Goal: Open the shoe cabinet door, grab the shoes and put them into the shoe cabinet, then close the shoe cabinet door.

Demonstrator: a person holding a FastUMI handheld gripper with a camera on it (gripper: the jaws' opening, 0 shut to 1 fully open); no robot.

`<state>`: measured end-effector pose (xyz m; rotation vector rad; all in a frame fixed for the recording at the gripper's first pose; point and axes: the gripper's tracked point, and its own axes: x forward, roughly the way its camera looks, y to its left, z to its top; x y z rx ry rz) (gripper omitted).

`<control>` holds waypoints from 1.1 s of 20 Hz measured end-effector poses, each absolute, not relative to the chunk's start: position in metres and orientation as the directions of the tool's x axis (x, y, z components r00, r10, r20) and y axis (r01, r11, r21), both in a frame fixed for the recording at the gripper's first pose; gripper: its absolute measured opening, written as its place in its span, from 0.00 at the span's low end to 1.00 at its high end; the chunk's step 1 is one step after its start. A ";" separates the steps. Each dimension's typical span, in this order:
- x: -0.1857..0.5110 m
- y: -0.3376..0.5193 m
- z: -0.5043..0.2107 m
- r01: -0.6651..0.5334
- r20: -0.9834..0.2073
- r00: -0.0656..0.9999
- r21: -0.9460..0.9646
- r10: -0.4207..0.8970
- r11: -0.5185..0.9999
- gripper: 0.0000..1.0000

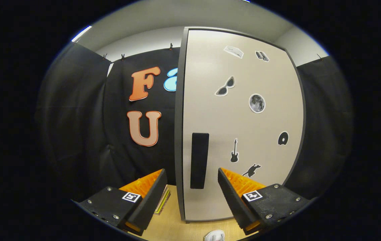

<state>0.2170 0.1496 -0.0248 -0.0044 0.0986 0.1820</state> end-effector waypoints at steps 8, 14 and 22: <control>0.267 0.156 -0.044 -0.171 -0.132 0.976 0.036 0.174 0.985 0.91; 0.273 0.148 -0.042 -0.120 -0.112 0.986 0.032 0.123 0.992 0.37; 0.262 0.143 -0.042 -0.105 -0.120 0.987 0.063 0.112 0.993 0.30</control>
